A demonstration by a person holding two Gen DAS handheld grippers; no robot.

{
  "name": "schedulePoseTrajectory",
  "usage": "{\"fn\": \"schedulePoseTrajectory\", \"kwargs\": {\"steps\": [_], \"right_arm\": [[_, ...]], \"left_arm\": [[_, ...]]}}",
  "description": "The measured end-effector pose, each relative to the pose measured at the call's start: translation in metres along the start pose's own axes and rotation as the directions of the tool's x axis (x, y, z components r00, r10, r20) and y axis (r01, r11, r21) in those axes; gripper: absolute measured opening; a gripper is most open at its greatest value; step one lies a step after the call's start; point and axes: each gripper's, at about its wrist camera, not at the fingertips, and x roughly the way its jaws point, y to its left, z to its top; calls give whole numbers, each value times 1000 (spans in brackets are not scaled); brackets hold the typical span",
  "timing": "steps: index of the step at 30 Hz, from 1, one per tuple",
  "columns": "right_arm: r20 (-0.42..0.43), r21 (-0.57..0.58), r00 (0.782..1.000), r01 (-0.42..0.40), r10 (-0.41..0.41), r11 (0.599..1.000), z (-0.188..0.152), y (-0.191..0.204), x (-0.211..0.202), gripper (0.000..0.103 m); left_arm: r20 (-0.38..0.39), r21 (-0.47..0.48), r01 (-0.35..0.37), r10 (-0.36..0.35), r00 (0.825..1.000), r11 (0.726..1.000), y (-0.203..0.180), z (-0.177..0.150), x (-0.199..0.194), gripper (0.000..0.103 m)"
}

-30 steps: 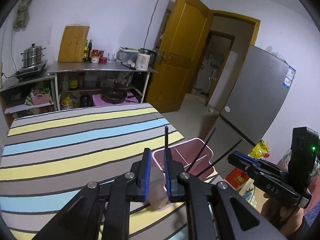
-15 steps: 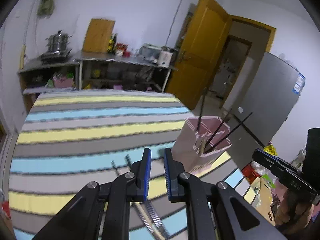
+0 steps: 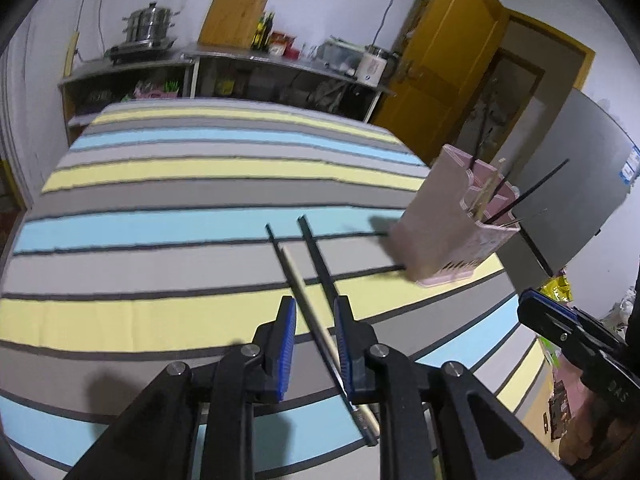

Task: Organize utensils
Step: 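Move both open tools back down to the remaining chopsticks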

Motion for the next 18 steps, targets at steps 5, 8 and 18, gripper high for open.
{"fn": "schedulePoseTrajectory", "kwargs": {"steps": [5,8,18], "right_arm": [[-38,-8,999,-8,8,1000,-6,3,21,19],[-57,-7,998,-12,12,1000,-8,4,32,19],[-99,-7,995,-16,15,1000,-14,2,48,19]], "left_arm": [[-33,-23,-17,16,999,1000,5,-6,22,19],[-50,-36,-27,25,998,999,8,-6,36,20],[-99,-62,-77,71,993,995,4,-6,82,21]]}}
